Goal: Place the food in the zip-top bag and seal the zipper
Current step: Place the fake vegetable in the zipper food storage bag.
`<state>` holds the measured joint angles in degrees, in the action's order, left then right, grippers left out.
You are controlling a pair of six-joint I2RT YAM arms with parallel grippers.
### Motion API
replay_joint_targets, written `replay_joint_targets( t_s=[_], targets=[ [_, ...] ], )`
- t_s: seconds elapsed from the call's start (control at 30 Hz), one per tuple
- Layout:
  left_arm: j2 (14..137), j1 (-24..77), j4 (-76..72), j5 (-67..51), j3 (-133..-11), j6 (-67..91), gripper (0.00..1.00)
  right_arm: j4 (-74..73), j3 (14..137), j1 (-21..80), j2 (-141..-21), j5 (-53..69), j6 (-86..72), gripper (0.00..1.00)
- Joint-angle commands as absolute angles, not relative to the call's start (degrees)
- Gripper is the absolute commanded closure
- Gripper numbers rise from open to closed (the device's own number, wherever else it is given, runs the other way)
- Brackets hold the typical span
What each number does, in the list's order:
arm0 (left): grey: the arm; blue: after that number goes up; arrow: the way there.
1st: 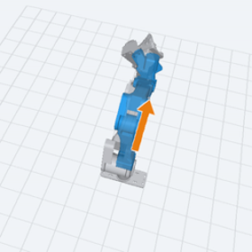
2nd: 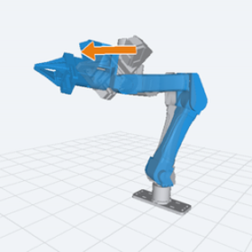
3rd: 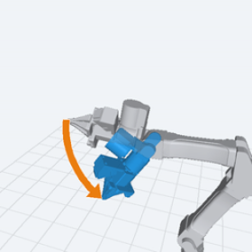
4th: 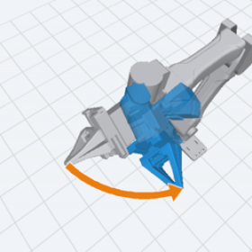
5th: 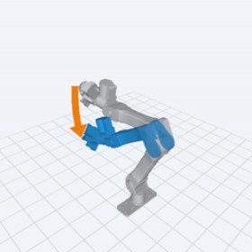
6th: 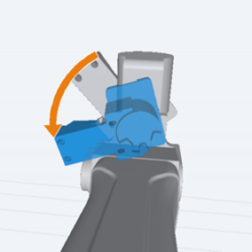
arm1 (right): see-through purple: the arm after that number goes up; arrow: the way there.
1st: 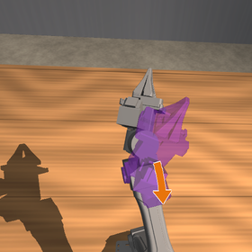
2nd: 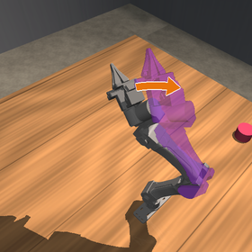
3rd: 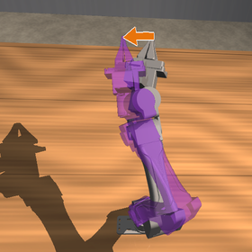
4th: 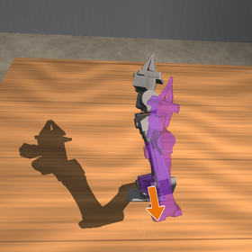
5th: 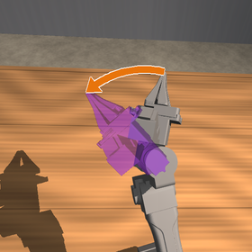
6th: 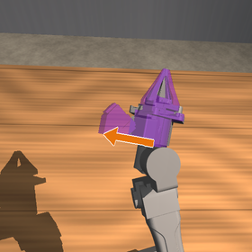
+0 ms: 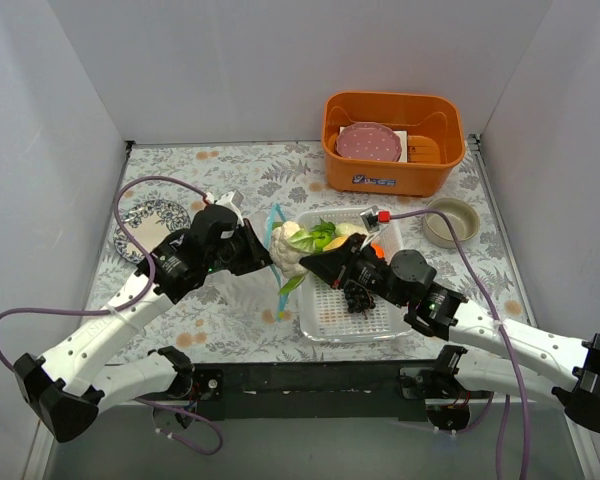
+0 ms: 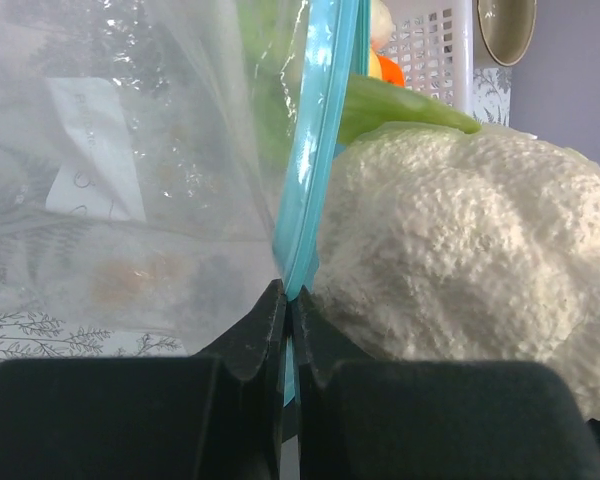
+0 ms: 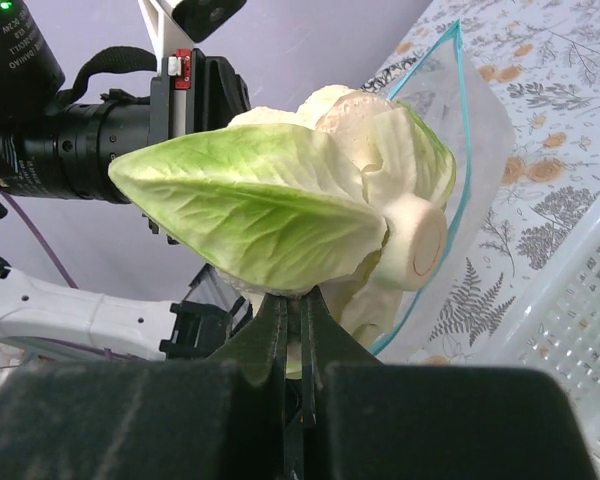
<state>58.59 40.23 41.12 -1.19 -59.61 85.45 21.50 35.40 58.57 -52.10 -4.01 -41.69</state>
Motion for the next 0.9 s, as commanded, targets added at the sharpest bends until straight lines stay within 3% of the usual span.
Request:
replay_joint_targets(
  t_s=[0.0, 0.57, 0.87],
  targets=[
    [56.5, 40.0, 39.0, -5.2, -58.6, 87.3, 1.0, 32.7, 33.9, 58.5, -53.2, -3.1, -43.6, 0.99],
    [54.1, 40.0, 41.8, -5.9, -62.0, 88.9, 1.0, 25.7, 31.3, 58.0, -55.1, -7.4, -43.3, 0.99],
    [55.8, 40.0, 46.8, -1.1, -64.9, 88.1, 1.0, 14.8, 33.0, 57.9, -53.7, -11.3, -43.8, 0.99]
  ],
)
